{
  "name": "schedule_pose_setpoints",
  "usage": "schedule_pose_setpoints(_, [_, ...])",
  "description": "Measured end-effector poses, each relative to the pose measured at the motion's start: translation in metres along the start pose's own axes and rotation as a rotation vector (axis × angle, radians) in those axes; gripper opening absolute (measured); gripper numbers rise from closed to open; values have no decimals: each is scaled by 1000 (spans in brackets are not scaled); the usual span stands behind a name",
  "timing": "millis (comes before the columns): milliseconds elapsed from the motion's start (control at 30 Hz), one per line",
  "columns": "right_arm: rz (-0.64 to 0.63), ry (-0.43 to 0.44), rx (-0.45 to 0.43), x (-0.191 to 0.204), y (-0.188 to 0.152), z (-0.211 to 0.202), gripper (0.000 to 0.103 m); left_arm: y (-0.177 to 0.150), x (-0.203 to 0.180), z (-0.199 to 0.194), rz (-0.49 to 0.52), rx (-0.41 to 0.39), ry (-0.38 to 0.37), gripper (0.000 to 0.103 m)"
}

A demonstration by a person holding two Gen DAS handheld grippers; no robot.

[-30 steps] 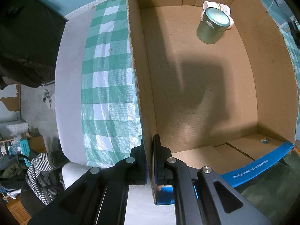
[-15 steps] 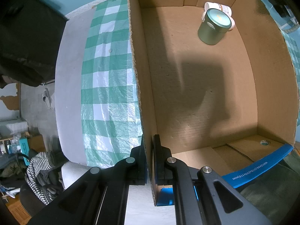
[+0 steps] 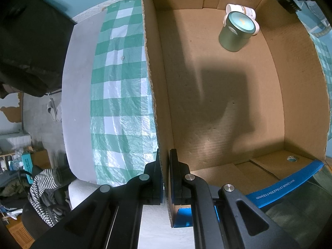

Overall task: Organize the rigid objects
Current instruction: 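Lift the round puck with the right gripper and carry it over the box, then open the right gripper to release the puck into the box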

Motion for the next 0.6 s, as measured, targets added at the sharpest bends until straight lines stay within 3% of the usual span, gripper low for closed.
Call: schedule_pose_setpoints(600, [-9, -7, 18, 7, -8, 11, 62, 1, -2, -1, 0, -1, -1, 5])
Point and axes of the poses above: each gripper's, at about its wrist camera, not at the fingertips, and z roughly the way its jaws point, x to its left, y to its top, the point moved 7 cm from there along z, roughly the way its jaws point, and after that the axes turned 12 degrees about -y, right-handed, at the moved point
